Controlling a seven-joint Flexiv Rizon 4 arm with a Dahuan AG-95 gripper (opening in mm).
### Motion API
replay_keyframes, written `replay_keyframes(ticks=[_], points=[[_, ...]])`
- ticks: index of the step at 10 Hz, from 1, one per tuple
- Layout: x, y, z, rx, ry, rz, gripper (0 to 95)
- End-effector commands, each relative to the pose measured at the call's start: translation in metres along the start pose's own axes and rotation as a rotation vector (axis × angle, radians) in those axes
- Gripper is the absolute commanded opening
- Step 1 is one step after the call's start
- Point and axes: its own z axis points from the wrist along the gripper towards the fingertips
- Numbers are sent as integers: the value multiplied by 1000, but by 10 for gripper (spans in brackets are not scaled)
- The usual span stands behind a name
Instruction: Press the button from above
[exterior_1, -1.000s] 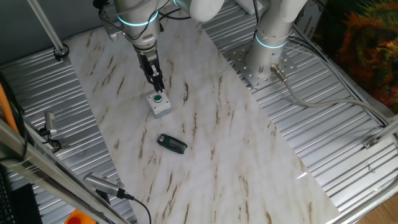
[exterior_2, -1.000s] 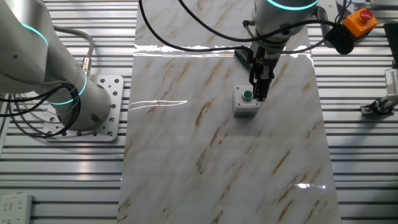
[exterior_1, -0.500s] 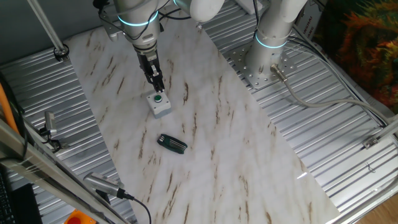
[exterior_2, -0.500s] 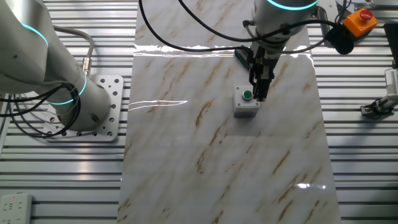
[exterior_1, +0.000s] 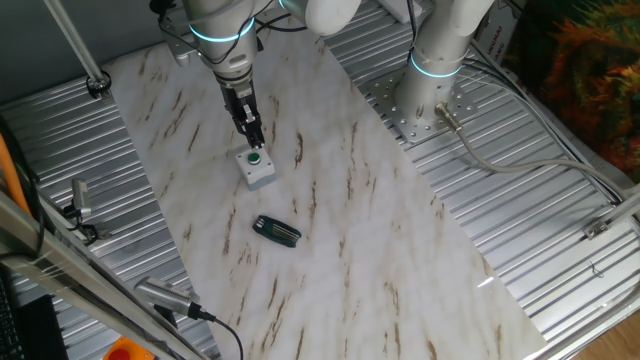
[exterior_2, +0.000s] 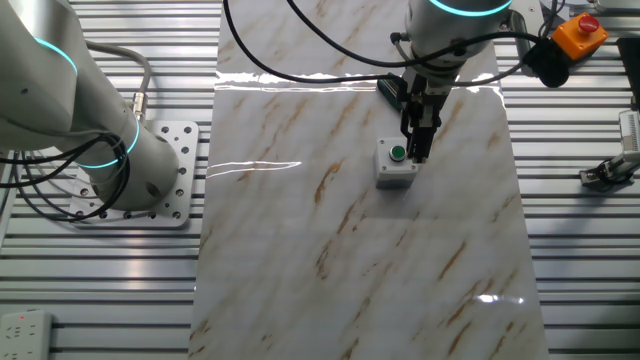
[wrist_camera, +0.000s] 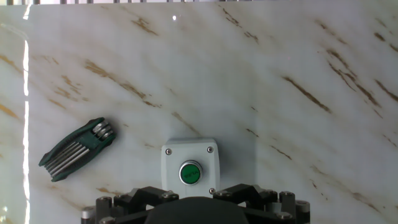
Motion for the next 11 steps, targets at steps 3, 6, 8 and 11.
replay_keyframes(ticks=[3, 6, 8, 11], points=[[0, 0, 0, -48, 88, -30, 0], [0, 0, -2, -39, 96, -32, 0], [0, 0, -2, -15, 99, -34, 0], [0, 0, -2, 23, 94, -43, 0]])
